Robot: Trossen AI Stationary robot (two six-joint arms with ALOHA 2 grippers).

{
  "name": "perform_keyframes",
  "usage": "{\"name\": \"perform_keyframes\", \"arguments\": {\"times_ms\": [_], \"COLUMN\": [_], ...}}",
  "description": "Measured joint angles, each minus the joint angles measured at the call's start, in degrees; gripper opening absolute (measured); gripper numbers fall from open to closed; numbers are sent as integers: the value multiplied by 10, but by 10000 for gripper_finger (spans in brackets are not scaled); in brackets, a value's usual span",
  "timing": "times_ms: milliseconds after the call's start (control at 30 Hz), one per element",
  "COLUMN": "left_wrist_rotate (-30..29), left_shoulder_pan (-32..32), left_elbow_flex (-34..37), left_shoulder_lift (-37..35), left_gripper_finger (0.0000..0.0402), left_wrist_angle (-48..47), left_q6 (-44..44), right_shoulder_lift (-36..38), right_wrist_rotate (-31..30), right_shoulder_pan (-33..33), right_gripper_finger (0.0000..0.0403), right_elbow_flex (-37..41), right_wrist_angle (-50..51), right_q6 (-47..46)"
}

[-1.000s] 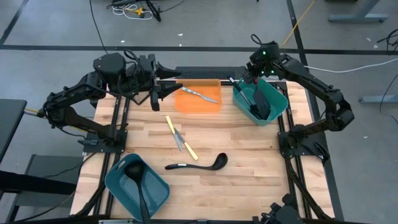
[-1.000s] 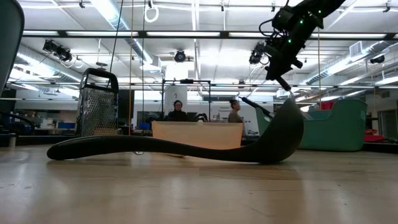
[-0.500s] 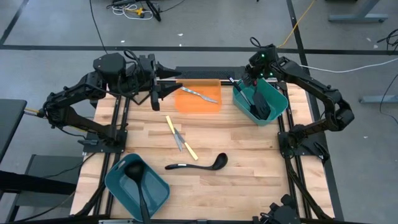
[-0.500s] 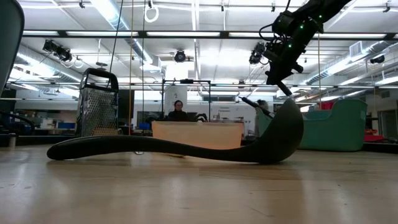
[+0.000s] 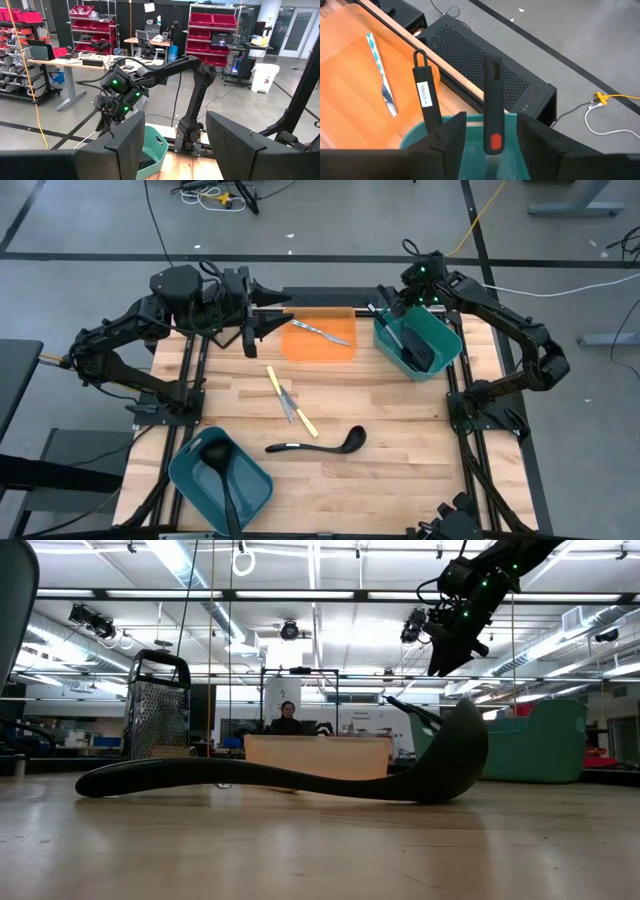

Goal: Pick & Place Kitchen Items
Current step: Put the left yellow knife into the orange bin

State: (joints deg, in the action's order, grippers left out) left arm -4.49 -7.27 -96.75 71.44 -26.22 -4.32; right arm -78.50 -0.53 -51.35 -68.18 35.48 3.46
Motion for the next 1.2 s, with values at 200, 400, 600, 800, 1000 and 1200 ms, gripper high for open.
{"name": "perform_keyframes", "arguments": {"times_ms": [200, 400, 600, 800, 1000, 1200], "left_wrist_rotate": [0, 0, 0, 0, 0, 0], "left_shoulder_pan": [0, 0, 0, 0, 0, 0], "left_elbow_flex": [0, 0, 0, 0, 0, 0], "left_shoulder_lift": [0, 0, 0, 0, 0, 0], "left_gripper_finger": [215, 215, 215, 215, 215, 215], "left_wrist_angle": [0, 0, 0, 0, 0, 0], "left_q6": [0, 0, 0, 4, 4, 1], "right_shoulder_lift": [0, 28, 98, 157, 181, 181], "right_wrist_rotate": [0, 14, 75, 105, 105, 105], "right_shoulder_pan": [0, 2, 3, 20, 34, 51], "right_gripper_finger": [186, 187, 187, 187, 187, 188], "right_elbow_flex": [0, 0, 0, 0, 0, 0], "right_wrist_angle": [0, -4, -34, -52, -59, -59], "right_q6": [0, 0, -11, -11, -10, -10]}}
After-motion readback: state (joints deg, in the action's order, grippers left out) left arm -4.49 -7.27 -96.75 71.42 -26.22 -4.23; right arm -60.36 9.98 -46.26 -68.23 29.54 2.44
